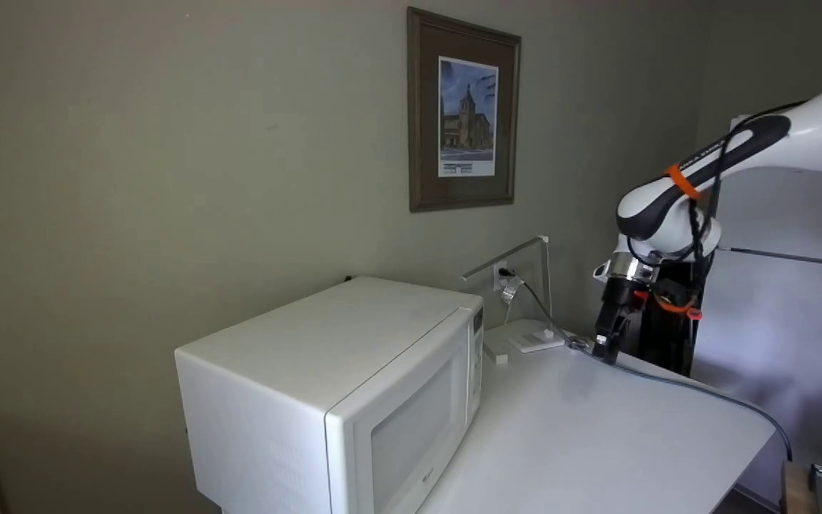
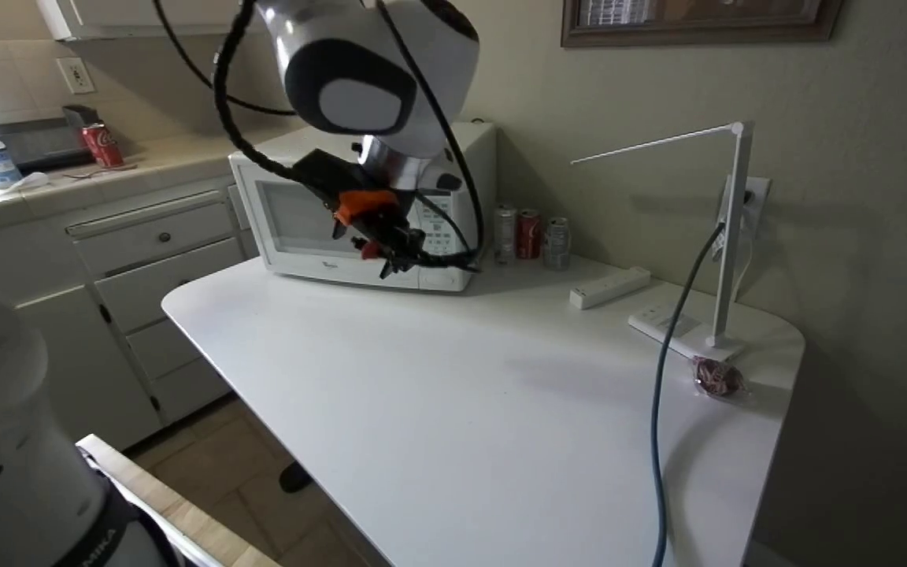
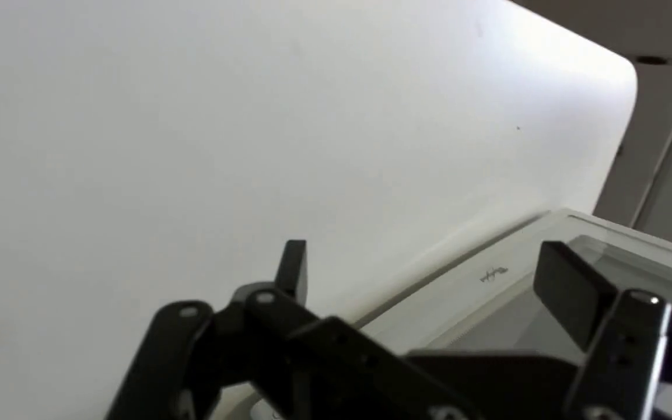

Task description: Press a button on the bottom part of the microwave

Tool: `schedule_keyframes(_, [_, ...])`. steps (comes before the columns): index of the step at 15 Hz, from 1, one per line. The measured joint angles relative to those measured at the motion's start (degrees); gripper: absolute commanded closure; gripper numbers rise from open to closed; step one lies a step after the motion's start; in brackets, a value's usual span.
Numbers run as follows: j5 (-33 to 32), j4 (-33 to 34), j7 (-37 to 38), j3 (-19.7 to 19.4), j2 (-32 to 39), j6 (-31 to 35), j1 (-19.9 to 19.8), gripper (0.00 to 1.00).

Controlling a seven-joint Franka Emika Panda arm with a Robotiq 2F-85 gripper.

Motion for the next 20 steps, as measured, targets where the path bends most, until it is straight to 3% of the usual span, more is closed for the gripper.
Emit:
schedule_keyframes(3, [14.05,4.75,-12.09,-5.49,9.12,-3.88,4.32,0.00])
schedule_keyframes(6, [15.08,5.98,-13.22,-0.46,11.77,-4.50,-0.53,0.00])
schedule_keyframes(12, [14.97,5.84,-13.02,0.72,10.50,-4.50,-2.02,0.00])
schedule_keyframes(16, [18.44,6.17,-12.52,5.68,11.87,-3.73,-6.85,0.00])
schedule_keyframes(17, [21.30,6.50,-12.47,6.64,13.25,-3.78,-7.68,0.06])
schedule_keyframes(18, [24.17,6.96,-12.47,7.53,14.98,-3.95,-8.31,0.26])
schedule_keyframes(20, [30.24,8.58,-12.63,9.34,19.56,-4.79,-9.49,0.31])
